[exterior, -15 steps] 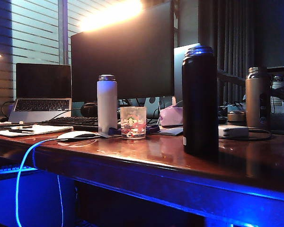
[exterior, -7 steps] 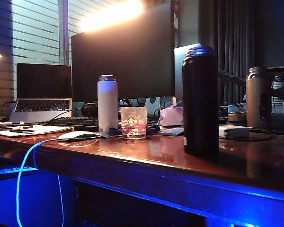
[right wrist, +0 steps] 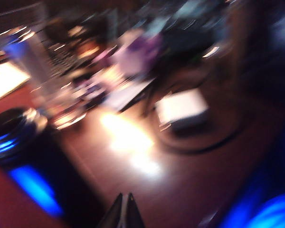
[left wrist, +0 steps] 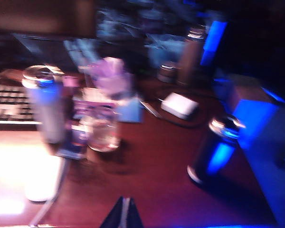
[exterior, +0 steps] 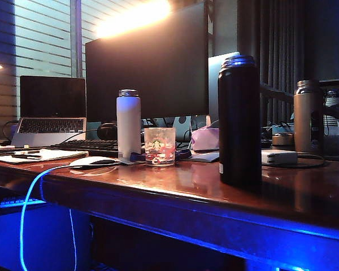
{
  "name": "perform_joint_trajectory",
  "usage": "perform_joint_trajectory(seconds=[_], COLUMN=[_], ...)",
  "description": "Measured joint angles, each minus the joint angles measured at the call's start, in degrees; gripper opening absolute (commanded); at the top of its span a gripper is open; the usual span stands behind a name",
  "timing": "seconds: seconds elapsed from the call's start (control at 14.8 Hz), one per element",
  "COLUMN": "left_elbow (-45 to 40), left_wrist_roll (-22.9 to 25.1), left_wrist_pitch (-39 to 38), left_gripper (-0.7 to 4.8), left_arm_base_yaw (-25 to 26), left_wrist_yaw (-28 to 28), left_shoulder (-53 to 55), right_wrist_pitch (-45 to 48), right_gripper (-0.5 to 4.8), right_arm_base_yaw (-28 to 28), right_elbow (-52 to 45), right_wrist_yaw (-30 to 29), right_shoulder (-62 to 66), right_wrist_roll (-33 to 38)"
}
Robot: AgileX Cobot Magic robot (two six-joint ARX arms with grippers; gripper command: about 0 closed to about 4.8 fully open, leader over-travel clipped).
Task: Pick up the black thermos, pour a little water from inside into the glass cup, then place the black thermos back on the table.
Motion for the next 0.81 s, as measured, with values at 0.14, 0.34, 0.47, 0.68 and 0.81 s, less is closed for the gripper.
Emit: perform_joint_trajectory(seconds=[0.14, 0.34, 0.47, 0.68, 0.81], left_elbow=[0.00, -0.04, 0.02, 7.17, 13.05], left_wrist_roll=[2.95, 9.38, 9.66, 9.46, 9.38], left_wrist_pitch=[-6.27, -15.58, -16.81, -17.90, -17.44], left_gripper=[-0.02, -0.02, -0.02, -0.02, -0.02], left_arm_base_yaw=[-0.81, -3.98, -5.84, -5.77, -5.77], left_wrist_yaw=[-0.09, -8.44, -13.44, -15.58, -15.54], left_shoulder=[0.11, 0.24, 0.24, 0.42, -0.02], right_wrist_pitch=[-0.24, 1.42, 2.38, 2.78, 2.78], right_gripper=[-0.06, -0.06, -0.06, -0.05, -0.05], right_arm_base_yaw=[-0.02, 0.02, 0.13, 2.36, 4.83], right_elbow=[0.04, 0.04, 0.02, 0.02, 0.02], right_wrist_yaw=[-2.10, -8.35, -9.46, -9.44, -9.31], right_shoulder=[2.62, 7.17, 8.50, 8.83, 9.38], right_wrist_roll=[2.19, -1.84, -4.61, -5.57, -6.14])
